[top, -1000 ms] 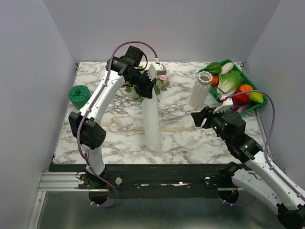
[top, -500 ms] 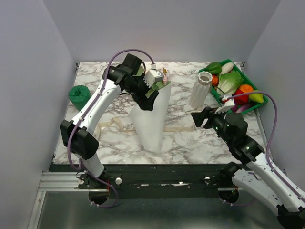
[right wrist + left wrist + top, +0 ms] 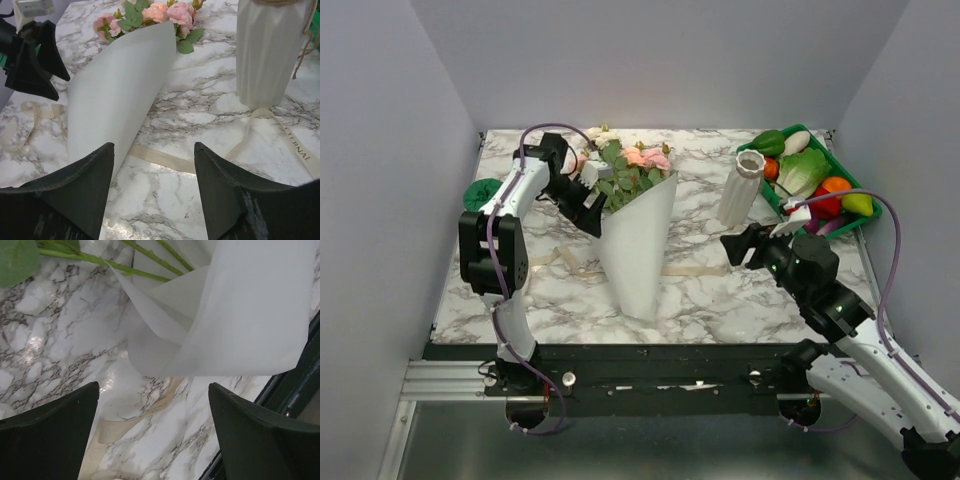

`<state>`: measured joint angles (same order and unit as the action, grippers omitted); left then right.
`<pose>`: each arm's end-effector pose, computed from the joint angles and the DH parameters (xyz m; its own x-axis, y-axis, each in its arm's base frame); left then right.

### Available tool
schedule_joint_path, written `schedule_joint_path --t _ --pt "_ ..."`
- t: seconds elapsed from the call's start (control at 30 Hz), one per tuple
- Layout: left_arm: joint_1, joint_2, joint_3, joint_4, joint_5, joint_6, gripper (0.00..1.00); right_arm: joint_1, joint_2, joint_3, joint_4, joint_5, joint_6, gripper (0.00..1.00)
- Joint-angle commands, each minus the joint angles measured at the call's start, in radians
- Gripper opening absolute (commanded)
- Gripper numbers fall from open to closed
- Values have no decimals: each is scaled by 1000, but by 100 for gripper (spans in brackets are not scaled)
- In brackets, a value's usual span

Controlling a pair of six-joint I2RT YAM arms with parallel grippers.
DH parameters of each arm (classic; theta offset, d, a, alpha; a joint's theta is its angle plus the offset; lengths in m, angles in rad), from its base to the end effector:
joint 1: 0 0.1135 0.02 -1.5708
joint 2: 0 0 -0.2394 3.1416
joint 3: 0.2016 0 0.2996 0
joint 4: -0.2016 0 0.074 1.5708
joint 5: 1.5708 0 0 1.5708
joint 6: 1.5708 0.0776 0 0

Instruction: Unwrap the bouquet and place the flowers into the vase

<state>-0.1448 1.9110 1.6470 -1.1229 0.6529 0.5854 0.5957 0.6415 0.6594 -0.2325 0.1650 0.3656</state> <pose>0.4125 -0.1078 0.1871 -0.6868 0.5437 -0.4824 0.7247 0.5634 -0.3968 0.2287 0.1396 0.2899 -0.3150 0.2125 -0.9250 -0.3298 0.8894 0.3167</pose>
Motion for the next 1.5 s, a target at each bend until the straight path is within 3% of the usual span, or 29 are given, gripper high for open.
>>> schedule_joint_path --t 0.0,0.3,0.43,0.47,0.53,0.57,0.73,0.77,0.87,1.0,1.2,1.23,1.27,1.33,1.4,1.47 --pt "-16 29 40 -116 198 149 99 4 12 34 -8 -27 -5 72" --pt "-16 134 114 -176 266 238 98 4 24 36 1 -47 -4 70" --pt "-16 169 134 -222 261 275 66 4 21 34 -1 -41 -7 69" --pt "-16 174 137 -250 258 289 53 4 20 34 -1 -41 -7 69" --pt "-16 160 129 -267 248 310 41 4 21 31 -1 -41 -8 69" --pt "-16 149 117 -259 238 304 28 4 21 31 -1 -41 -8 69" --pt "-19 82 151 -285 220 283 15 4 24 28 10 -47 -2 69" --pt "-22 74 180 -304 220 262 8 4 24 26 15 -47 -1 69" --pt "-42 31 227 -295 221 168 0 4 18 25 18 -48 2 69" --pt "-67 -35 254 -265 255 76 0 4 -8 19 18 -44 4 69" --pt "-211 -115 258 -241 215 -37 2 4 -46 6 5 -32 6 69" --pt "-231 -133 257 -224 203 -98 9 4 -51 3 4 -30 9 70" --pt "-263 -141 254 -192 199 -122 24 4 -58 2 2 -28 9 70" --pt "-288 -156 251 -160 206 -200 42 4 -66 -1 1 -25 12 73" --pt "-320 -155 255 -118 197 -243 51 4 -74 -6 -1 -19 15 74" --pt "-341 -142 267 -88 176 -292 75 4 -80 -9 -4 -16 18 78"
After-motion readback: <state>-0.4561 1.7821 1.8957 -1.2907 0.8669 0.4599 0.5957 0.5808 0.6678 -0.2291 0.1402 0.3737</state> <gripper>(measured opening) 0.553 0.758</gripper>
